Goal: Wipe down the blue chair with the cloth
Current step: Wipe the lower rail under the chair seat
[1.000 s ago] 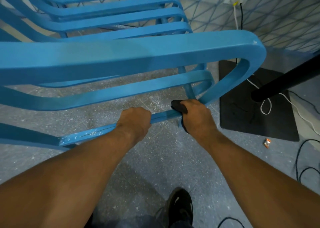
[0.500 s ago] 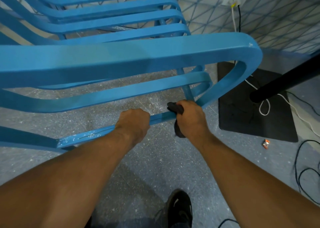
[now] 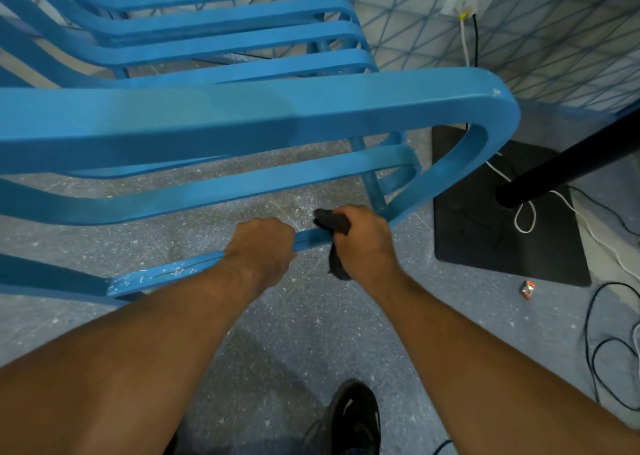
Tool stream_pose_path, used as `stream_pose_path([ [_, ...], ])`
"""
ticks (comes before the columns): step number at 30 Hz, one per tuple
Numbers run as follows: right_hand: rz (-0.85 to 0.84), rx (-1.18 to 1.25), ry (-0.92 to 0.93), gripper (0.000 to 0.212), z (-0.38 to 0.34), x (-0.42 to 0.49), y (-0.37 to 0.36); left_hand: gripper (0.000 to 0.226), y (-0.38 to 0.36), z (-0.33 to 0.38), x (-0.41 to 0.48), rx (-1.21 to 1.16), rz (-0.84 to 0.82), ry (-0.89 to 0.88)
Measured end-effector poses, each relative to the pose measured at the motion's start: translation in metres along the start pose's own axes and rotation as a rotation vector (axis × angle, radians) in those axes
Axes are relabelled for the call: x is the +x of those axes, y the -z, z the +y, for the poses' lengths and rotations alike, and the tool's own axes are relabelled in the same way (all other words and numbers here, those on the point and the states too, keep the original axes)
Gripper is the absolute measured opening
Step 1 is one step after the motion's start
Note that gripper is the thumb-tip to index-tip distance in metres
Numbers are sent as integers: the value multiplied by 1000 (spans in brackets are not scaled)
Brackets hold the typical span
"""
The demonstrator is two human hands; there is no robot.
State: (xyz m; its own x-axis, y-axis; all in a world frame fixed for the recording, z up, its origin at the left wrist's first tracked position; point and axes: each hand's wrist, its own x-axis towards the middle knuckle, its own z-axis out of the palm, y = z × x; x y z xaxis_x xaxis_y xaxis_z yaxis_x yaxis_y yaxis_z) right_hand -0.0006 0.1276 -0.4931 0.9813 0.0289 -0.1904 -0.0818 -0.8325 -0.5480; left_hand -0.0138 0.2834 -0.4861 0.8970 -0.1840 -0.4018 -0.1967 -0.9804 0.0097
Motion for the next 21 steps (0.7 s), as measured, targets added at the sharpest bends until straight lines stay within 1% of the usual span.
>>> stream_pose_path([
  [3, -33, 20, 68, 19, -15, -7, -15, 29, 0, 1, 1, 11, -5, 29],
  [5, -56, -10, 93, 17, -11, -5, -10, 30, 1, -2, 1, -15, -6, 28],
  [7, -62, -23, 64, 14, 4, 0, 7, 30, 0, -4, 0, -55, -3, 18],
  [9, -23, 28, 8, 15, 18, 4, 23, 30, -1, -5, -2, -75, -2, 9],
  [12, 22, 14, -17, 13, 15, 4, 18, 29, -1, -4, -2, -64, 13, 4],
  [17, -24, 14, 87, 15, -22, -9, -27, 31, -4, -6, 2, -110, 1, 63],
  [19, -35, 30, 106, 18, -23, -10, -27, 33, -5, -8, 2, -148, -6, 90],
  [21, -58, 14, 121, 16, -16, -8, -18, 33, -4, -12, -2, -167, 1, 97],
])
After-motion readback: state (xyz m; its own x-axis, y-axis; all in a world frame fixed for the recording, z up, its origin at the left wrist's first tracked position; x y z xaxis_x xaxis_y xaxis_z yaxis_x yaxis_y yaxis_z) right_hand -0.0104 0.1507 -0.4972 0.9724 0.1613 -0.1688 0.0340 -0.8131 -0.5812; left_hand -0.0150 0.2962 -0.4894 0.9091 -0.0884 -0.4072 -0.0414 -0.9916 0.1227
